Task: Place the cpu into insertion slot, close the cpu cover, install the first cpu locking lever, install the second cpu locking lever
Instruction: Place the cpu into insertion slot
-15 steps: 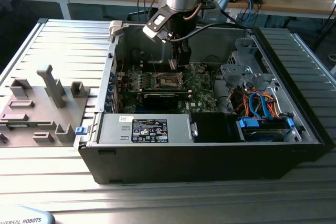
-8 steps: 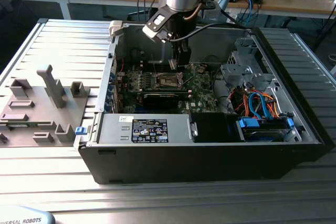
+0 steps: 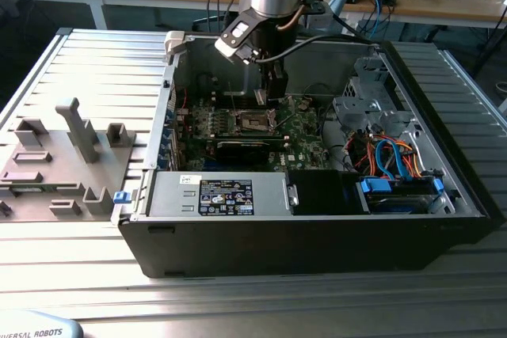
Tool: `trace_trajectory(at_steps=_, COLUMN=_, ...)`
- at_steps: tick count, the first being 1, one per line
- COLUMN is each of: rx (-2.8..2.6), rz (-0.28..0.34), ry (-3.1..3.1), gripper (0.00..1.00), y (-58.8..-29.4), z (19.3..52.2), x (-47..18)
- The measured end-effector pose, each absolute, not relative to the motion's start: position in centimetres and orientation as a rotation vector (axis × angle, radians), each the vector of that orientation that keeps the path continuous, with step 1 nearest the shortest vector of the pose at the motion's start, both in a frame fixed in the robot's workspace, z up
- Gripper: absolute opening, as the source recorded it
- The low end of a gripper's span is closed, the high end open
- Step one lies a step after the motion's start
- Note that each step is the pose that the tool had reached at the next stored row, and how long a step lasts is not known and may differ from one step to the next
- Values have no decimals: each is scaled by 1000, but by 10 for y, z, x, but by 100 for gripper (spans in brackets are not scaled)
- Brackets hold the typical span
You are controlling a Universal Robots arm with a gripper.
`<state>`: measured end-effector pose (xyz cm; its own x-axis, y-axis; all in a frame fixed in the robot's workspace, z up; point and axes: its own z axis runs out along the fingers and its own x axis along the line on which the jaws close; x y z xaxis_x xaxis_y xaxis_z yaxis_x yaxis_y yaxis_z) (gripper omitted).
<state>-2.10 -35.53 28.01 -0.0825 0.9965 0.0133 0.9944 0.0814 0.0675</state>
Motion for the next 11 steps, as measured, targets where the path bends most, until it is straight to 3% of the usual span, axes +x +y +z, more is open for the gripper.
trace_trajectory(at_steps=11, rx=2114, rz=91, ry=2273, gripper=54, y=-355, z=280, x=-21)
